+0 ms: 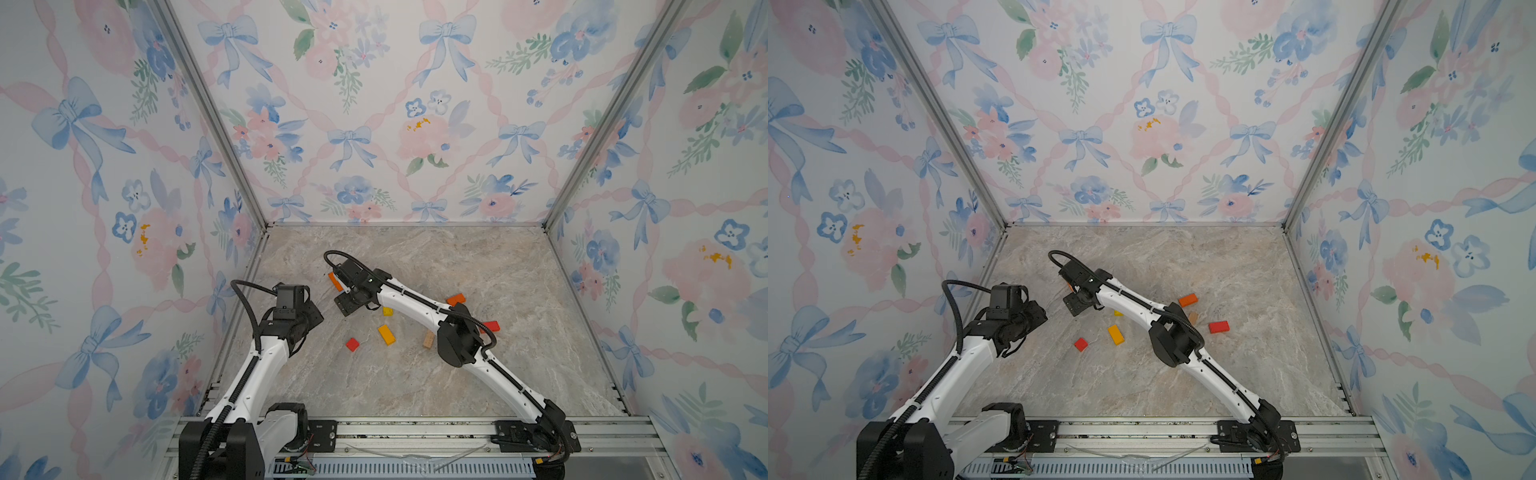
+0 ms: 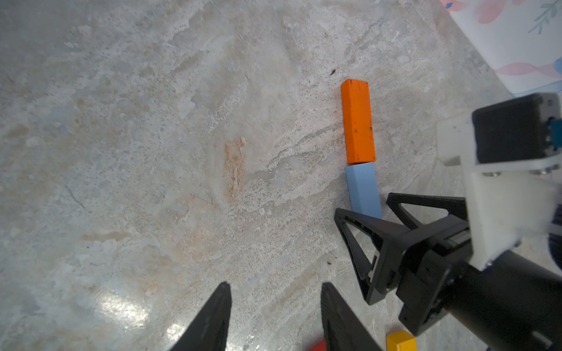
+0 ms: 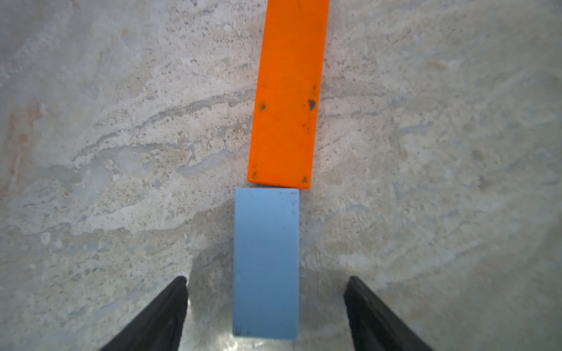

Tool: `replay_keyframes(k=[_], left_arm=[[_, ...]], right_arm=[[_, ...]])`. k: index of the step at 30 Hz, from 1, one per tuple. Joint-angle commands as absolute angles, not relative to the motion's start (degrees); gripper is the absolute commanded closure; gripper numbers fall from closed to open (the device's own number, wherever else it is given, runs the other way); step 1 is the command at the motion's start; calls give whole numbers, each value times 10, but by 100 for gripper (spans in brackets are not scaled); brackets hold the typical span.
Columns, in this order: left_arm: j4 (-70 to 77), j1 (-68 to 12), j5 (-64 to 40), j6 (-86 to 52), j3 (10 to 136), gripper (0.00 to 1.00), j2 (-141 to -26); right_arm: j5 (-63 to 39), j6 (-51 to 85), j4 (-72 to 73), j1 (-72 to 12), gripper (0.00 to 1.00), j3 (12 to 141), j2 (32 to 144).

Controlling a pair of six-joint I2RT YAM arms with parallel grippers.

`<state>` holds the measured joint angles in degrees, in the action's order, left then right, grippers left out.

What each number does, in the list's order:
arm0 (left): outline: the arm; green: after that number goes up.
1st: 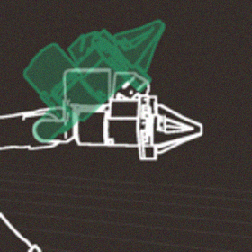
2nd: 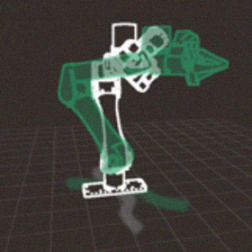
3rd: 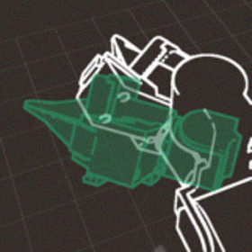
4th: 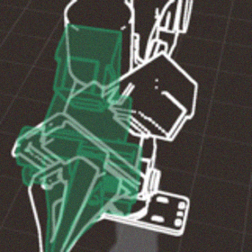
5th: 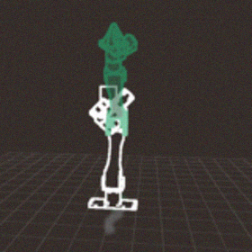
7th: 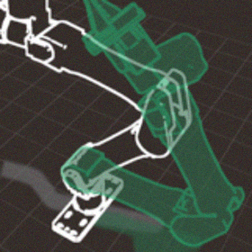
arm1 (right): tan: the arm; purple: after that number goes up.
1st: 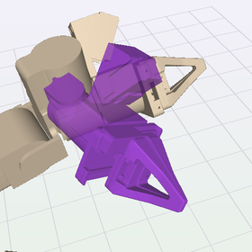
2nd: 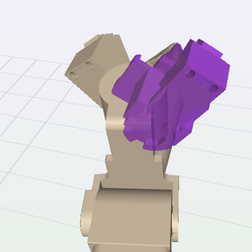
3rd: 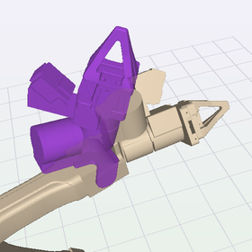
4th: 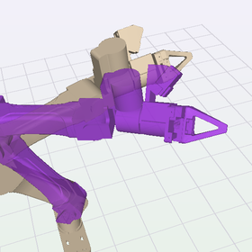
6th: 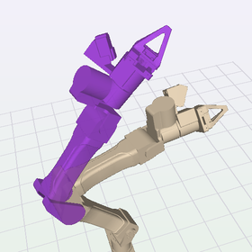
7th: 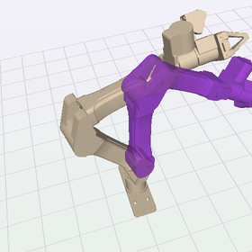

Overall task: Assemble the letter v with building blocks
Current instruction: Assemble the building block at the center of the board.

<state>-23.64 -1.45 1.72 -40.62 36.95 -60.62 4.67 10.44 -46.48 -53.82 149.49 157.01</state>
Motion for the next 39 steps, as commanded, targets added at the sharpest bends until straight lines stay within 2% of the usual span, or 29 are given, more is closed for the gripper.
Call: replay_keyframes(k=[1,8,12,19,20,28,39], left_arm=[[-231,-11,-4,-403,371,55,-616],[-212,-13,-47,-419,376,71,-644],[-209,-20,-66,-421,388,78,-681],[-170,-28,-105,-431,392,83,-737],[-164,-29,-109,-431,394,83,-746],[-119,-30,-139,-438,408,87,-817],[-89,-30,-140,-427,417,92,-883]], right_arm=[[27,106,-468,-527,15,1477,1513],[1,105,-437,-521,13,1420,1422],[-34,129,-400,-509,23,1356,1371],[-79,177,-336,-499,97,1223,1312],[-86,186,-323,-498,100,1201,1307],[-141,259,-220,-497,100,1068,1283],[-168,300,-182,-497,100,1024,1297]])
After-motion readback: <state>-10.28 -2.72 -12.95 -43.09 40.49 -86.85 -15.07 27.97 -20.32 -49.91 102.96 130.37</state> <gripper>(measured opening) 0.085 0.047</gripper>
